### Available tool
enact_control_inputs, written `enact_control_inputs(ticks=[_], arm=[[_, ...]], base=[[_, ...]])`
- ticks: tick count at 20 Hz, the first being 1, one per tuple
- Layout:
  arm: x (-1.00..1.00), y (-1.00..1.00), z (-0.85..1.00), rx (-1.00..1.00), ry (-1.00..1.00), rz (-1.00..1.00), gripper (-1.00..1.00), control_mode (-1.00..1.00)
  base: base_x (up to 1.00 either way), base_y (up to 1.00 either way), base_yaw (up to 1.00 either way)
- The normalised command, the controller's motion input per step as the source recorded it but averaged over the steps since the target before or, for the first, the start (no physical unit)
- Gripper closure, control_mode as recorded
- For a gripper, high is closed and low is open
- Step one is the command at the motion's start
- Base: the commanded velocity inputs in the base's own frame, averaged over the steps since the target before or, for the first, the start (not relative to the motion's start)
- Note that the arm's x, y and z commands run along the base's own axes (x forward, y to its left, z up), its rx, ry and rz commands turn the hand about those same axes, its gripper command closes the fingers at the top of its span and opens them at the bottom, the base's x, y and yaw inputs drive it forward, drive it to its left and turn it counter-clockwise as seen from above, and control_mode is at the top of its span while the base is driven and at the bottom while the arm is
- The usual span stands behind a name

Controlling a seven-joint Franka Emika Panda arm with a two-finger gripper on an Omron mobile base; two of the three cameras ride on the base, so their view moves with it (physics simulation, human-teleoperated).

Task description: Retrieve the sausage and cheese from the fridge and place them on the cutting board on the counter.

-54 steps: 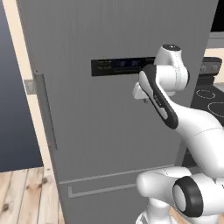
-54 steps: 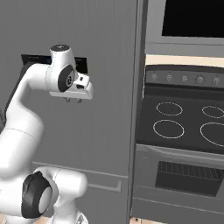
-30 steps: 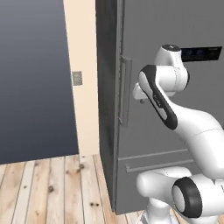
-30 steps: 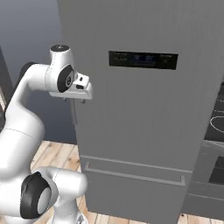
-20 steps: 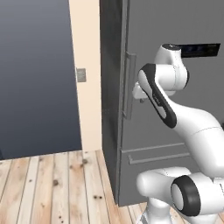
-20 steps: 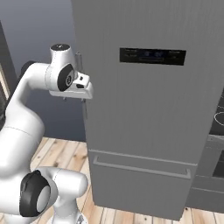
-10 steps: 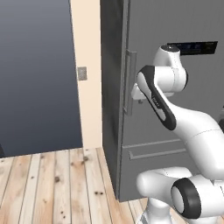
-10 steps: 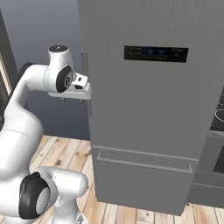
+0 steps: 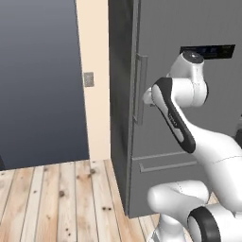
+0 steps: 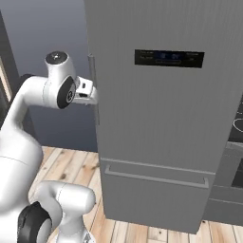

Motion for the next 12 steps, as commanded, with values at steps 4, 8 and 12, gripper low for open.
enact_control_inputs(ticks=[4, 8, 12], arm=[[0.02, 0.00, 0.00, 0.02, -0.76, -0.01, -1.00, -1.00], [0.17, 0.00, 0.01, 0.04, -0.53, -0.07, -1.00, -1.00], [0.31, 0.05, 0.09, 0.02, -0.27, -0.12, -1.00, -1.00]], base=[[0.00, 0.00, 0.00], [0.00, 0.00, 0.00], [0.00, 0.00, 0.00]])
